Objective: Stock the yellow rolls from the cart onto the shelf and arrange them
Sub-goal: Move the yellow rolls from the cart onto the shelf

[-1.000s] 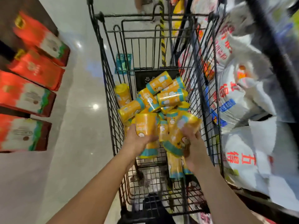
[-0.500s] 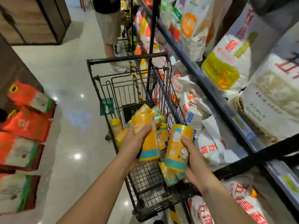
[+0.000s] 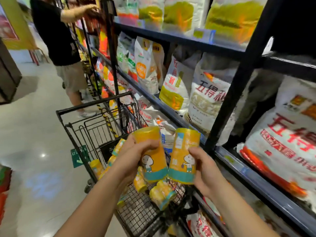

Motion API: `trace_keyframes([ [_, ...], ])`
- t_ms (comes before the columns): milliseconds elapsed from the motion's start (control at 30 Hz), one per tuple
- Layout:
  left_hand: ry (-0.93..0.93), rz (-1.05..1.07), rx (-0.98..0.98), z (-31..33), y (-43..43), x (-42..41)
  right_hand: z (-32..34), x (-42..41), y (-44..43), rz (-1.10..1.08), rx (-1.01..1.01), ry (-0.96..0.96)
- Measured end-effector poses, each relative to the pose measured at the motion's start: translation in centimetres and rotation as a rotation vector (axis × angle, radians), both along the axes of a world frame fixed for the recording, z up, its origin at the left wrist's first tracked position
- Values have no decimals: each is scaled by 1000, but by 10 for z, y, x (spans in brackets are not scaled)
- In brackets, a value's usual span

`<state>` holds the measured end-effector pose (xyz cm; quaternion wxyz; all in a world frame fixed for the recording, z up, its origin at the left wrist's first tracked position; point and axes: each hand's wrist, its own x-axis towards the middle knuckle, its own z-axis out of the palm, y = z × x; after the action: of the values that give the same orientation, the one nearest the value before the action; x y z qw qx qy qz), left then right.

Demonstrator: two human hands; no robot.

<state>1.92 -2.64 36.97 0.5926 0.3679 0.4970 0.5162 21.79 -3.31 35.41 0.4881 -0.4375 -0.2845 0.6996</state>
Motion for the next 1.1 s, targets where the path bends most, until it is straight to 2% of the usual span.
trace_keyframes([
  [133,39,-150,99,34,-6,36,34,37,-23,-113,140,-45],
  [500,37,-390,334,117,-31,177,118,168,-107,-355,433,-233],
  [633,37,-499,436,152,-56,231,147,221,-146,-442,533,-260],
  [867,-112,-725,564,215,-109,316,197,302,-222,-527,714,-318],
  [1100,-80,-856,673,265,-161,402,225,378,-295,-644,804,-419],
])
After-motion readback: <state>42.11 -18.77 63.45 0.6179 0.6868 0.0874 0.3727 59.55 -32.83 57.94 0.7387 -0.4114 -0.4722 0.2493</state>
